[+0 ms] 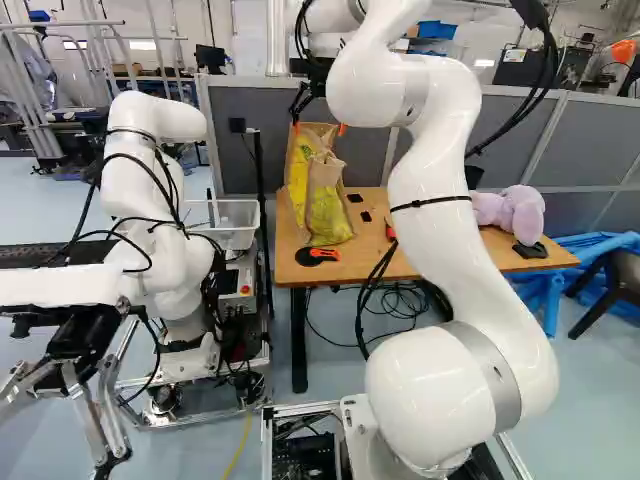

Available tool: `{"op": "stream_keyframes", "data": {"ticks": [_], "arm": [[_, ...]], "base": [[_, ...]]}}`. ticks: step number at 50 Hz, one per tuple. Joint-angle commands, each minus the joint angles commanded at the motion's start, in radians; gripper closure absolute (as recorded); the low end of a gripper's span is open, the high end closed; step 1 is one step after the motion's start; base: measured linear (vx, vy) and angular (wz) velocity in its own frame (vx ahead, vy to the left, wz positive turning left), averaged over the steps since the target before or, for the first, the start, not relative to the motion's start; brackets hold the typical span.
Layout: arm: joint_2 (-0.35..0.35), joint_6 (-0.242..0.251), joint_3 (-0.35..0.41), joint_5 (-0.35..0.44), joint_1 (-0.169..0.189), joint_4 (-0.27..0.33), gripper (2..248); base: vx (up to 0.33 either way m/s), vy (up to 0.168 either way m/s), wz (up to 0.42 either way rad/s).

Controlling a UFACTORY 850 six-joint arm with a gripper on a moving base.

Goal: Pick up the bag on the ground and place it on the table

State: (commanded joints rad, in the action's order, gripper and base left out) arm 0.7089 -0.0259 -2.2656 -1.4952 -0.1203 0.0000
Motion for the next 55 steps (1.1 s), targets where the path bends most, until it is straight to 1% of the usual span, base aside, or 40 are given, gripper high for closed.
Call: {"op": "stream_keyframes", "data": {"ticks": [55], "arm": [[-0.077, 0.000, -0.074, 0.000, 0.000, 0.000, 3]], "base": [[0.000, 0.000, 0.000]]}}
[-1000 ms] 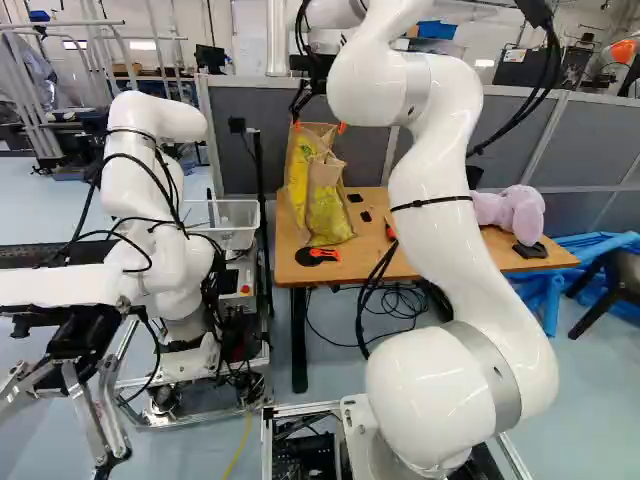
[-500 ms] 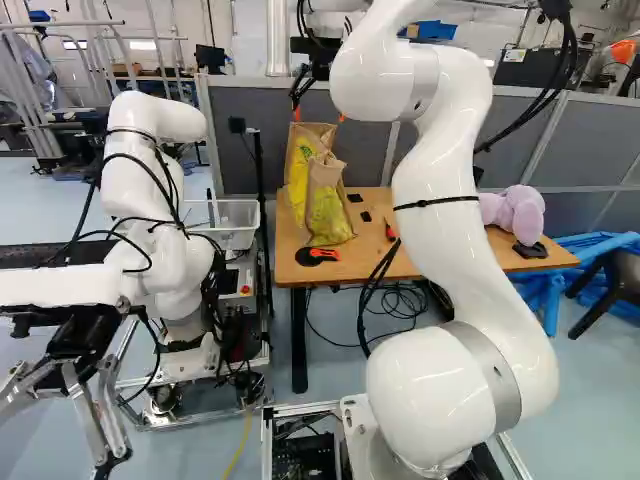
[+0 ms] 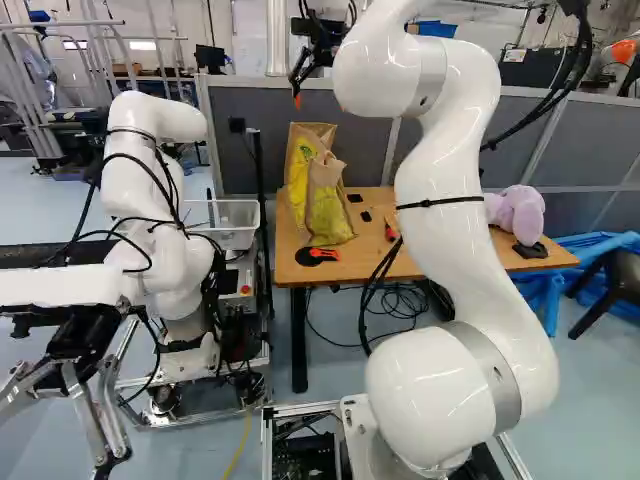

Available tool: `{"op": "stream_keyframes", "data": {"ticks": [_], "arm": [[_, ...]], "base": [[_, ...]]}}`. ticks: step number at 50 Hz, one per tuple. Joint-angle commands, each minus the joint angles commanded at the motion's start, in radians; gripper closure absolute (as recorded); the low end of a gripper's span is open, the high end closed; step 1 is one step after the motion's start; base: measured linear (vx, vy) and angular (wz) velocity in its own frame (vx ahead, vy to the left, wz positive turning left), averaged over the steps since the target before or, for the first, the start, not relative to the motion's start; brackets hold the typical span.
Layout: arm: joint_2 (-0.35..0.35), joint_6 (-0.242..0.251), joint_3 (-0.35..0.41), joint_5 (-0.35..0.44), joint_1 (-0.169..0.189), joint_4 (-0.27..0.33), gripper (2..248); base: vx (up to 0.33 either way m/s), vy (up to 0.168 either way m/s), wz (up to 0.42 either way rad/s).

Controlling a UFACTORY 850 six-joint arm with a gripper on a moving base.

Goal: Pick up the bag on the ground and place it on the table

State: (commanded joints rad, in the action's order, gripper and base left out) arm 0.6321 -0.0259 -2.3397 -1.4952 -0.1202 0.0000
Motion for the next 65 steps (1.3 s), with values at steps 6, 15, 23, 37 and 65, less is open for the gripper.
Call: {"op": "stream_keyframes", "data": {"ticks": [6, 15, 23, 37, 65], "arm": [[-0.007, 0.000, -0.011, 0.000, 0.000, 0.000, 3], [-0.016, 0.000, -0.028, 0.000, 0.000, 0.000, 3], [-0.023, 0.000, -0.044, 0.000, 0.000, 0.000, 3], [-0.031, 0.000, -0.064, 0.000, 0.000, 0.000, 3], [-0.031, 0.000, -0.065, 0.000, 0.000, 0.000, 3]], "base": [[0.000, 0.000, 0.000], [0.000, 0.000, 0.000], [0.000, 0.000, 0.000], [0.000, 0.000, 0.000], [0.000, 0.000, 0.000]]}}
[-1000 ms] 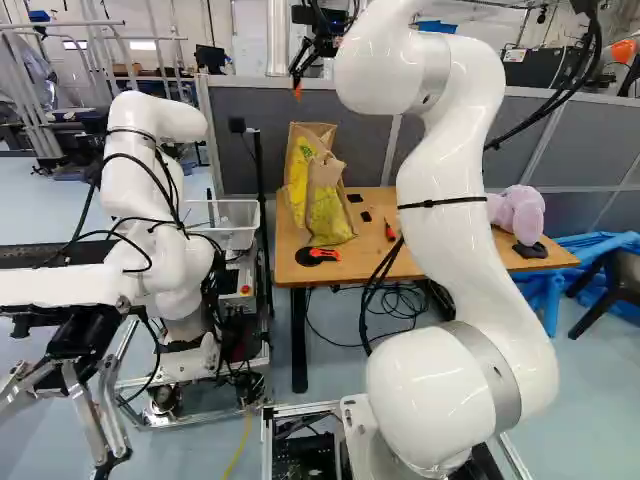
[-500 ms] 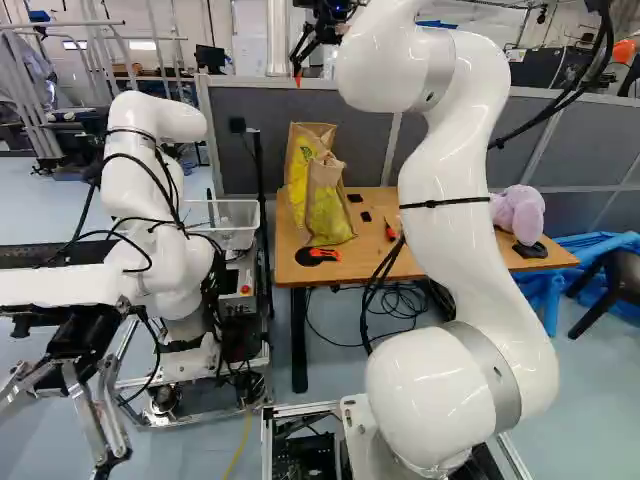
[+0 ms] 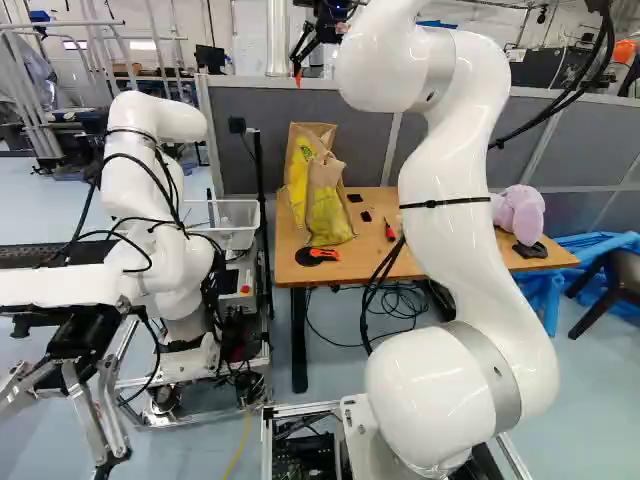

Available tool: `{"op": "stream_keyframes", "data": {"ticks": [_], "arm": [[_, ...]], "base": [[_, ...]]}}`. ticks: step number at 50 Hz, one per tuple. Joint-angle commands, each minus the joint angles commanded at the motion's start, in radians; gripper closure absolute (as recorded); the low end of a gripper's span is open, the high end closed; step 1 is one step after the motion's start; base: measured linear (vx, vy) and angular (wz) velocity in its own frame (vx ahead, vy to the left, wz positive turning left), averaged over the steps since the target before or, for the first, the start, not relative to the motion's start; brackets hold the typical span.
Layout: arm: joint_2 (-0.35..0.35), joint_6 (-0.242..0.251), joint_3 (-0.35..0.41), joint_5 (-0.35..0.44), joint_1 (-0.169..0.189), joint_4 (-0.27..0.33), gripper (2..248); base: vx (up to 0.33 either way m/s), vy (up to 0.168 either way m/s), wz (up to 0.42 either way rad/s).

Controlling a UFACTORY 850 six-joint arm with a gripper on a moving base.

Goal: Pick up the bag on the ground and place it on the table

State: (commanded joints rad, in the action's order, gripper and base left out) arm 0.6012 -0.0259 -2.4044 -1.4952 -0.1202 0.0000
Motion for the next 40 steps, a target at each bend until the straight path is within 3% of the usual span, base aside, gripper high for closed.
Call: {"op": "stream_keyframes", "data": {"ticks": [40], "arm": [[0.000, 0.000, 0.000, 0.000, 0.000, 0.000, 3]], "base": [[-0.008, -0.018, -0.017]]}}
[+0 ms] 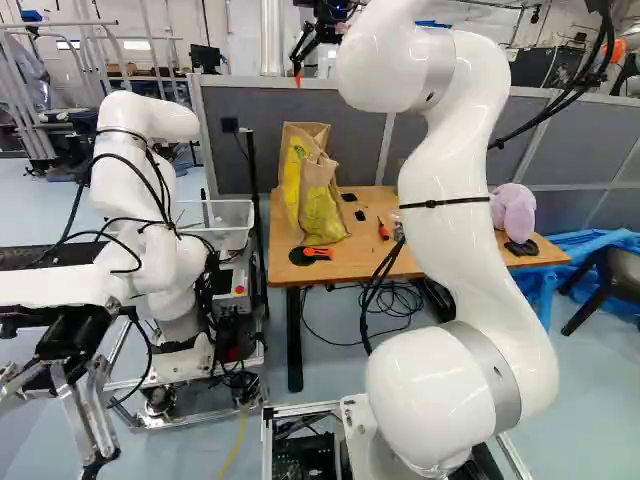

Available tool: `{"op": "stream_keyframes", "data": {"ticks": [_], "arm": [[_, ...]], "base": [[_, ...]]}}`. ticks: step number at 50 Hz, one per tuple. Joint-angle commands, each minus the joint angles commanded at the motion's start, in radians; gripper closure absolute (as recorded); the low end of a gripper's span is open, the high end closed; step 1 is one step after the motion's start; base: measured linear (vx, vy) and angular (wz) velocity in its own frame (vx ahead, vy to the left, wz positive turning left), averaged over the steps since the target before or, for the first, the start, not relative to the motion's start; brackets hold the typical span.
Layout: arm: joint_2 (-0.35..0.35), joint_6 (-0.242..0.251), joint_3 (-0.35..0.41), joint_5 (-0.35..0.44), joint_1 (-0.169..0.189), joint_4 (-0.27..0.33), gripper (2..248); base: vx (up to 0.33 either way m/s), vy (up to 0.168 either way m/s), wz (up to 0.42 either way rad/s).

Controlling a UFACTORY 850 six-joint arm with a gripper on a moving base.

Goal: Pick up the bag on the ground and place it on the table

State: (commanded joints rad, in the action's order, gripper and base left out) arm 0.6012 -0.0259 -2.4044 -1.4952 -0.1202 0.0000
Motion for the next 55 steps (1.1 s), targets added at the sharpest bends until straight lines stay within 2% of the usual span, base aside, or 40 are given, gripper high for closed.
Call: {"op": "stream_keyframes", "data": {"ticks": [25, 55], "arm": [[0.000, 0.000, 0.000, 0.000, 0.000, 0.000, 3], [0.000, 0.000, 0.000, 0.000, 0.000, 0.000, 3]], "base": [[-0.006, -0.054, 0.010], [-0.060, -0.037, 0.010]]}}
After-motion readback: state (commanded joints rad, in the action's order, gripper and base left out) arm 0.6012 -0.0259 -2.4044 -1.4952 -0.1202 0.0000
